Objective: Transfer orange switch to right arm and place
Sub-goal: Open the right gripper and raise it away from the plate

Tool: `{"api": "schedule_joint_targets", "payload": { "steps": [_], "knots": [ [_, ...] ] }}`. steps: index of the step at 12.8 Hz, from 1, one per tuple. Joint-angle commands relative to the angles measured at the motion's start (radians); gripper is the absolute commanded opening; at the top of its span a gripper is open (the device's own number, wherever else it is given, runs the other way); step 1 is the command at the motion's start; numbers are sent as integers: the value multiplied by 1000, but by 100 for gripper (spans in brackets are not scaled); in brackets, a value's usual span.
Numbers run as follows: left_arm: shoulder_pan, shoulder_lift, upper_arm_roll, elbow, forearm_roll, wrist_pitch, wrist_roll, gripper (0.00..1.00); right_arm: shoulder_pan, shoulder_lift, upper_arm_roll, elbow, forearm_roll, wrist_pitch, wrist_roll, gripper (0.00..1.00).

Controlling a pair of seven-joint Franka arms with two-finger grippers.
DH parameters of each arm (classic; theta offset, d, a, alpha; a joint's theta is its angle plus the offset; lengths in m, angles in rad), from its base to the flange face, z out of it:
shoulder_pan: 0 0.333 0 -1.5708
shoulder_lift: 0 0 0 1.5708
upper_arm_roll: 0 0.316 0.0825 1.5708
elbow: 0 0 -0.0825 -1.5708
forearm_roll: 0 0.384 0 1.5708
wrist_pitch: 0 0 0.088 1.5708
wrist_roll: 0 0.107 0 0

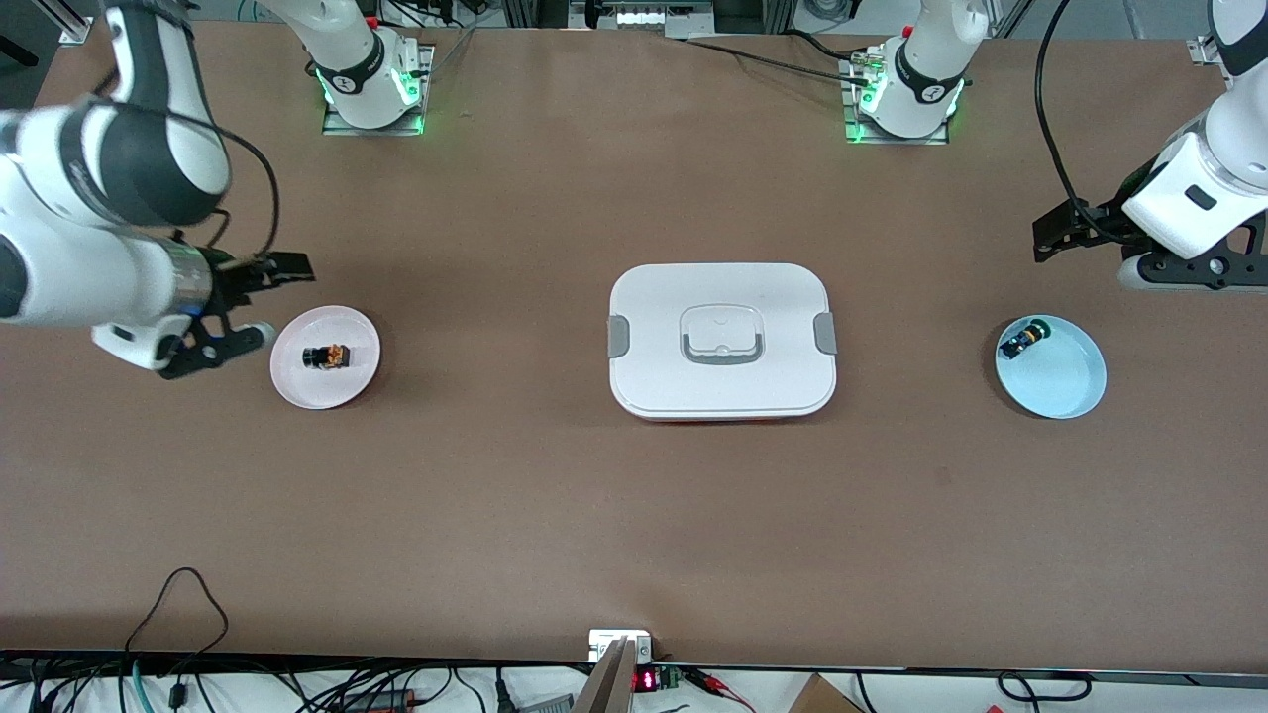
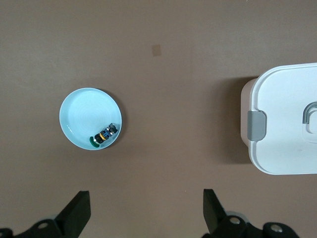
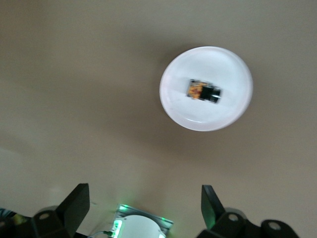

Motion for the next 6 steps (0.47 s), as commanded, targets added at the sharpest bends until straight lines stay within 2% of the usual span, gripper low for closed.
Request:
{"api": "schedule_joint_targets", "payload": {
  "steps": [1, 4, 6],
  "knots": [
    [5, 14, -5, 31, -14, -22, -6, 100, -11, -51, -3, 76, -66, -18, 20, 100],
    [5, 14, -5, 31, -14, -22, -6, 100, -63, -73, 3, 83, -60, 17, 39, 100],
    [5, 13, -5, 31, -14, -22, -6, 100, -73, -102, 11, 57, -52, 68, 120, 100]
  ]
}}
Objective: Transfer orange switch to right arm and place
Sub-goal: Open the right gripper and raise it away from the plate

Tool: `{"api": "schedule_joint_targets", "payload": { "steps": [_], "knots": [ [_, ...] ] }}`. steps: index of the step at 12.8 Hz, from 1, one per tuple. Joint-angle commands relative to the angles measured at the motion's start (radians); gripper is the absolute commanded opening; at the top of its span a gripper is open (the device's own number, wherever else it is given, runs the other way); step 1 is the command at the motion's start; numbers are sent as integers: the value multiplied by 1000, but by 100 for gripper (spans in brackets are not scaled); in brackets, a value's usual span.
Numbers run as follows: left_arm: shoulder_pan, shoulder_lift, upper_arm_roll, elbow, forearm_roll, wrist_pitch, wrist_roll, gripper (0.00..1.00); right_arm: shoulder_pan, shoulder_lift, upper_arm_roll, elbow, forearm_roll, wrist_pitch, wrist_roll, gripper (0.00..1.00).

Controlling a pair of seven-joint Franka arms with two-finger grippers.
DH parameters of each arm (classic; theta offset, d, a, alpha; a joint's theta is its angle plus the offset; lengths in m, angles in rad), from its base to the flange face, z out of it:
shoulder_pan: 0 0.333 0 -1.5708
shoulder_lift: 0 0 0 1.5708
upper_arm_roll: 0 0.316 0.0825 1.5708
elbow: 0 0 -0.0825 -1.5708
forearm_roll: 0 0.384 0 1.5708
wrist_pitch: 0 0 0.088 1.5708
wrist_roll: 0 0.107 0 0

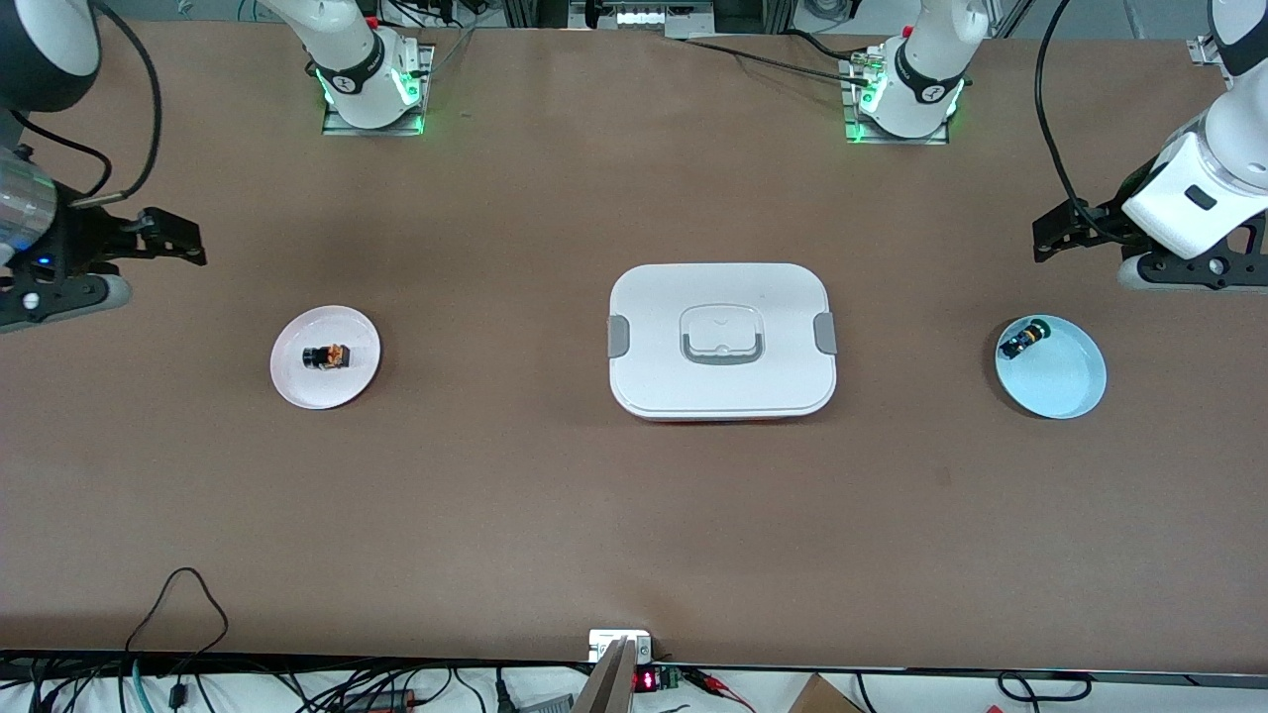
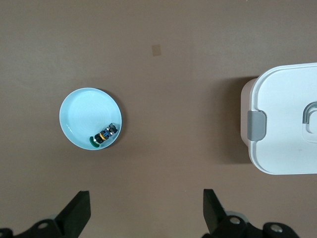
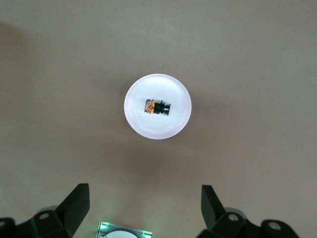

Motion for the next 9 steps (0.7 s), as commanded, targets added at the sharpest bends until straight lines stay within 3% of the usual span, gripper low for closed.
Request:
{"api": "schedule_joint_targets", "payload": {
  "steps": [1, 9],
  "knots": [
    [5, 14, -4, 31, -14, -22, -6, 100, -17, -28, 32, -45, 1, 46, 118, 100],
    [5, 14, -4, 31, -14, -22, -6, 100, -12, -73, 25, -141, 1, 35, 211, 100]
  ]
}}
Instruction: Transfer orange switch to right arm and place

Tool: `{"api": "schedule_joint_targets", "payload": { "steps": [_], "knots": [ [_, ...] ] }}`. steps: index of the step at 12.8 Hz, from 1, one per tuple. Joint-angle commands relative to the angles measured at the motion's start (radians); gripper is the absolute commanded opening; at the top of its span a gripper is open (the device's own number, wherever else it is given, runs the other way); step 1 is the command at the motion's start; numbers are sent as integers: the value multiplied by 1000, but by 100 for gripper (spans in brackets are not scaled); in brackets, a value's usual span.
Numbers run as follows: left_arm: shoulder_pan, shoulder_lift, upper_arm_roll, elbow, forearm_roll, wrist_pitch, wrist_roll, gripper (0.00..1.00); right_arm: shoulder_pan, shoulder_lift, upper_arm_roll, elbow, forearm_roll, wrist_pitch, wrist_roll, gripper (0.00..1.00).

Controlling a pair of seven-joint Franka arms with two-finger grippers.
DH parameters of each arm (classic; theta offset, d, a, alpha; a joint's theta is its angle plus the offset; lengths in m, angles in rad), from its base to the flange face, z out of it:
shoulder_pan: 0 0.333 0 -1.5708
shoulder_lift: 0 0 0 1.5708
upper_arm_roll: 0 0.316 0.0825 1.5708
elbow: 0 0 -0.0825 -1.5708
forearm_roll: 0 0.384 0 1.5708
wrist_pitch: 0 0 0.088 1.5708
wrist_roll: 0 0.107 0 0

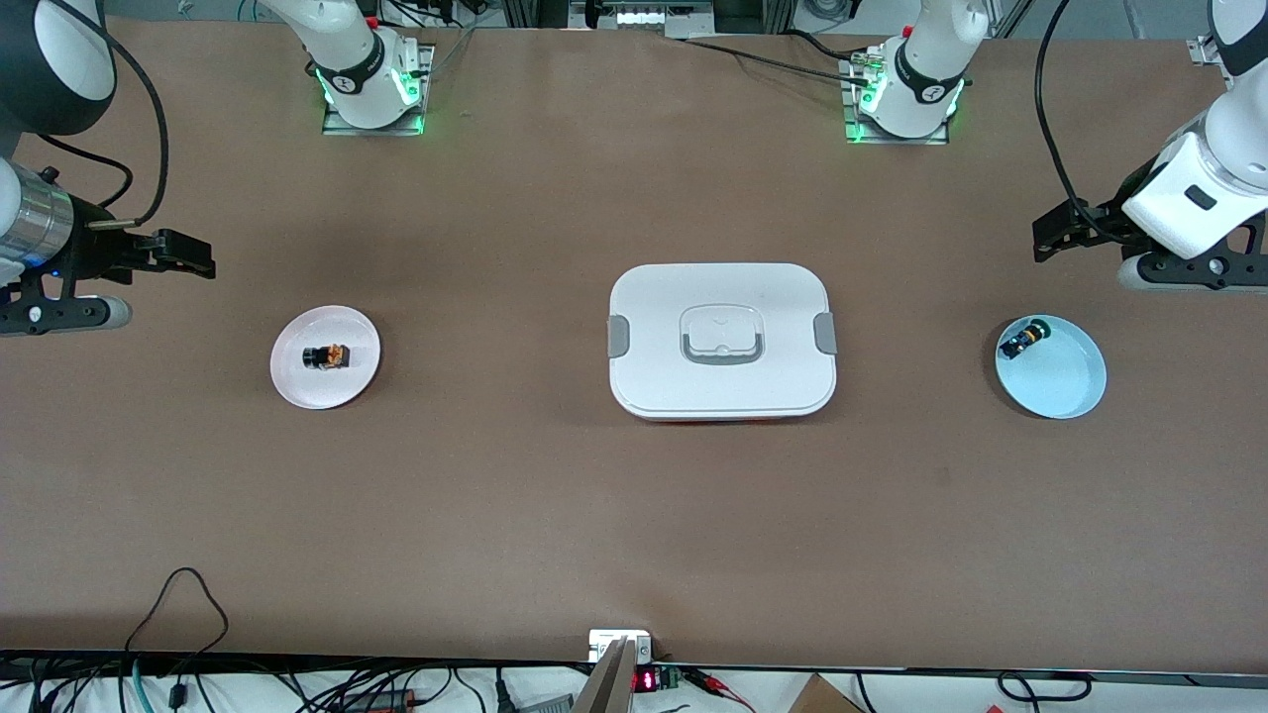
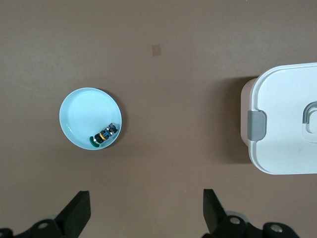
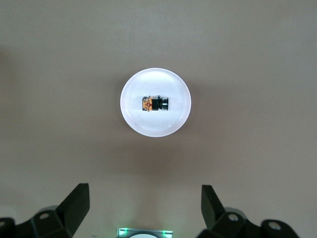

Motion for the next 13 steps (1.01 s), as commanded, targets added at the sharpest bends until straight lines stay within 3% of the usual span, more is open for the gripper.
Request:
{"api": "schedule_joint_targets", "payload": {
  "steps": [1, 5, 8, 13],
  "knots": [
    [5, 14, -4, 31, -14, -21, -6, 100, -7, -74, 10, -85, 0, 30, 44, 100],
    [5, 14, -4, 31, -14, -21, -6, 100, -10, -166, 9, -235, 0, 175, 35, 100],
    [5, 14, -4, 31, -14, -21, -6, 100, -8, -185, 9, -185, -1, 95, 38, 100],
    [5, 14, -4, 31, -13, -21, -6, 100, -8, -180, 10, -150, 2, 88, 31, 100]
  ]
}}
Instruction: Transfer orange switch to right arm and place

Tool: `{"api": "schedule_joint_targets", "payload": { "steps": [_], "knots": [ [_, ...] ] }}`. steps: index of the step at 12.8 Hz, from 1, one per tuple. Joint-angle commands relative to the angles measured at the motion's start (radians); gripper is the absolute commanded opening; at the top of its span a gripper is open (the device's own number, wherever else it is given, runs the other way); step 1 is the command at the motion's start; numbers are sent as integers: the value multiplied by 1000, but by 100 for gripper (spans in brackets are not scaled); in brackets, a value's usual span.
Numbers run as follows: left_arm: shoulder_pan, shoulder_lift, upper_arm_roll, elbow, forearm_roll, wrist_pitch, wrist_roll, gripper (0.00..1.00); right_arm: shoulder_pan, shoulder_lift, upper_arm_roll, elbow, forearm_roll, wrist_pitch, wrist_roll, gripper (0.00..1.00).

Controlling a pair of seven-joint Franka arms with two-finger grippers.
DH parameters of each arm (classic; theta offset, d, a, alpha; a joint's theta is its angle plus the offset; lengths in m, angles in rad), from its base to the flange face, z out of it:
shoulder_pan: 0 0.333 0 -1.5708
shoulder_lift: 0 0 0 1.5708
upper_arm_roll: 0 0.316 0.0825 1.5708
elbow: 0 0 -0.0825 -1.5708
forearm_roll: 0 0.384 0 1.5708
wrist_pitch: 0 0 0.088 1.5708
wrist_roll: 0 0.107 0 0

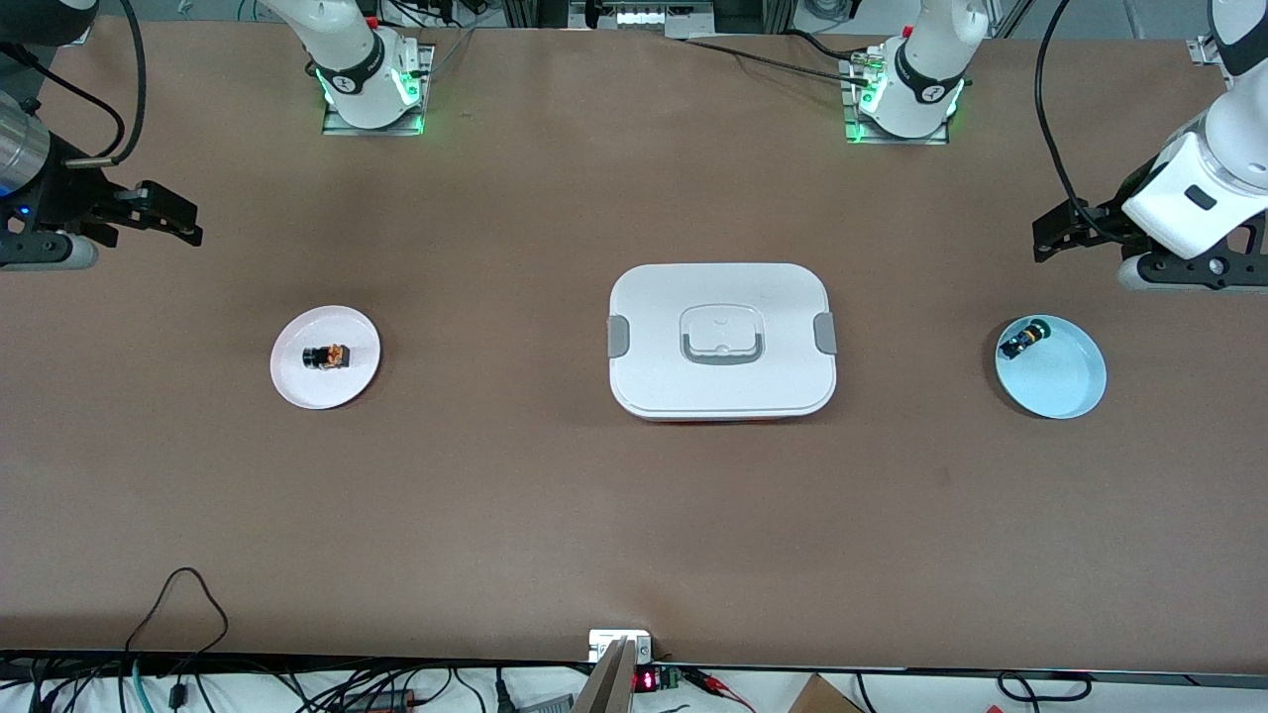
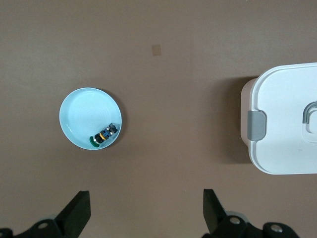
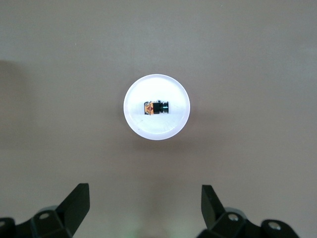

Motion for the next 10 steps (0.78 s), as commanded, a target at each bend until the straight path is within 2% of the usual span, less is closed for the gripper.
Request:
{"api": "schedule_joint_targets", "payload": {
  "steps": [1, 10],
  "knots": [
    [5, 14, -4, 31, -13, -21, -6, 100, -8, 6, 10, 22, 0, -15, 3, 100],
    [5, 14, -4, 31, -13, -21, -6, 100, -3, 9, 15, 24, 0, -14, -8, 100]
  ]
}}
